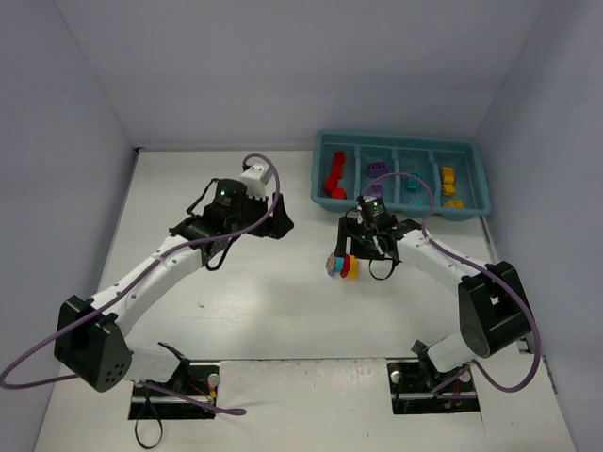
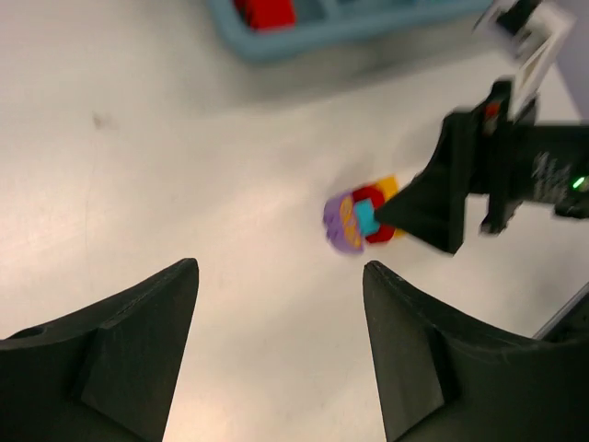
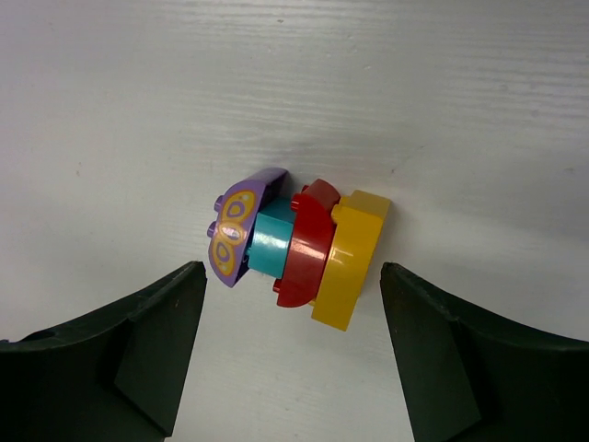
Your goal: Sort the legos into containers by color
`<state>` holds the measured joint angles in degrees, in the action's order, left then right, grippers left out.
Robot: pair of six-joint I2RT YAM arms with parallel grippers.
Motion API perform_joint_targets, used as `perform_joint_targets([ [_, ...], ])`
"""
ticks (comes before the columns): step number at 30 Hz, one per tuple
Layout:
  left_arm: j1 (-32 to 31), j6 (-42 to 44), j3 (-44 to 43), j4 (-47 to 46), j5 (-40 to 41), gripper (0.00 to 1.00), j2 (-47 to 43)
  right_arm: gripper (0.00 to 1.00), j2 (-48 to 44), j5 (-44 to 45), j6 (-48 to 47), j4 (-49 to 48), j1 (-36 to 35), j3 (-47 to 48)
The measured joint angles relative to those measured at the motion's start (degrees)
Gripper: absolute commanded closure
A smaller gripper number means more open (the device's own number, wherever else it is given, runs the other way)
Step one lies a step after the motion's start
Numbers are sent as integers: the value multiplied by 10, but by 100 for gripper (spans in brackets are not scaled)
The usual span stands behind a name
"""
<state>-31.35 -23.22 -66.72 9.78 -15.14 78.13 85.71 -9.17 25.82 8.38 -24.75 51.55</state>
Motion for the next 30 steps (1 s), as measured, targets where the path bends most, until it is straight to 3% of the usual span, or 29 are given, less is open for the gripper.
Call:
perform_joint_targets([
  [7, 7, -18, 118, 39, 0, 34, -79, 32, 4, 29, 17, 1, -32, 0],
  [13, 9, -25, 122, 53, 14, 35, -125, 63, 4, 103, 40, 38, -88, 16],
  [21, 15, -30, 141, 78, 34, 34, -169, 55, 25, 147, 84, 57, -137, 57],
  [30, 15, -43, 170, 99, 37, 34, -210, 60, 95, 148, 120, 62, -148, 59],
])
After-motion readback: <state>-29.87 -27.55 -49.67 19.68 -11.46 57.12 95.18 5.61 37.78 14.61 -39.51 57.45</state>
